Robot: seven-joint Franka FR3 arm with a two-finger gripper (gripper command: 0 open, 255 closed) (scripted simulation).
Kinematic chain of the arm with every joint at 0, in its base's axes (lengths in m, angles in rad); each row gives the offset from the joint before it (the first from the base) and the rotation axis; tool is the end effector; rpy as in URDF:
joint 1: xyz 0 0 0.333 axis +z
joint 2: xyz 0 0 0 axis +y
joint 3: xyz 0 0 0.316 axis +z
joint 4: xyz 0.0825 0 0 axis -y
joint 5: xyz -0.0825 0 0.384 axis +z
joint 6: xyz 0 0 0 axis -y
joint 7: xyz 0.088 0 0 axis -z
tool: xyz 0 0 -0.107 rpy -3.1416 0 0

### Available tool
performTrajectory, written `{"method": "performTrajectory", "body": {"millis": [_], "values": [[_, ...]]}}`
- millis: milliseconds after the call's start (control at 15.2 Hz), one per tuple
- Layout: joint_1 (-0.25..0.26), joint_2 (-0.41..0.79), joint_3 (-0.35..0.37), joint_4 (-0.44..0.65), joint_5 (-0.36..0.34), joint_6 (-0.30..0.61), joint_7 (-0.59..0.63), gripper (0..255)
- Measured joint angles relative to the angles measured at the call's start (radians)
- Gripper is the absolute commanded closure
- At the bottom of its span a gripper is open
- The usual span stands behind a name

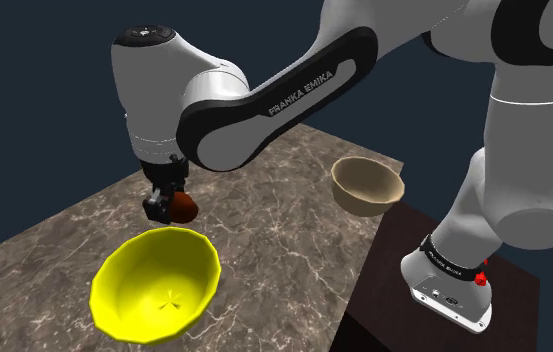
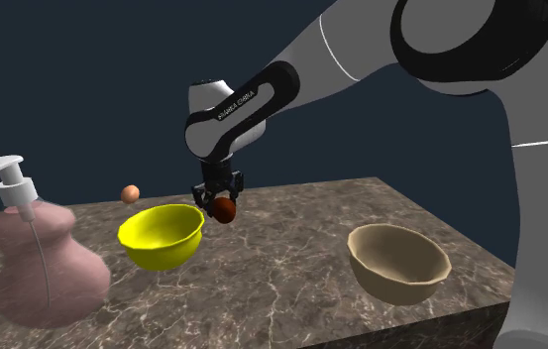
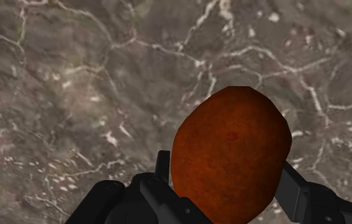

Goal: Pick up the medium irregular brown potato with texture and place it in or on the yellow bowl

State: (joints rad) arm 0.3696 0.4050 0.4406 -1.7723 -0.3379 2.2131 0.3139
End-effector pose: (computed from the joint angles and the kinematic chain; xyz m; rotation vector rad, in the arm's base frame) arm 0.4772 0.4491 0.3584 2.9245 0.9863 0.2011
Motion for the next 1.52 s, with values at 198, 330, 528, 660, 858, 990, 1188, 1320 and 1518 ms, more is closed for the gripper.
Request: {"method": "performTrajectory", "body": {"millis": [198,330,528,660,858,990,1188,1320,1518], "values": [[-0.003,-0.019,0.007,0.016,0.014,-0.032,-0.011,255],[-0.007,-0.032,0.011,0.024,0.023,-0.052,-0.019,255],[-0.009,-0.048,0.015,0.042,0.035,-0.083,-0.029,255],[-0.008,-0.053,0.018,0.061,0.04,-0.106,-0.032,255],[-0.01,-0.068,0.023,0.084,0.052,-0.142,-0.043,255],[-0.011,-0.078,0.026,0.096,0.059,-0.164,-0.049,255],[-0.011,-0.088,0.029,0.126,0.067,-0.201,-0.057,255],[-0.011,-0.092,0.031,0.145,0.071,-0.224,-0.062,255],[-0.01,-0.097,0.033,0.179,0.077,-0.261,-0.069,255]]}}
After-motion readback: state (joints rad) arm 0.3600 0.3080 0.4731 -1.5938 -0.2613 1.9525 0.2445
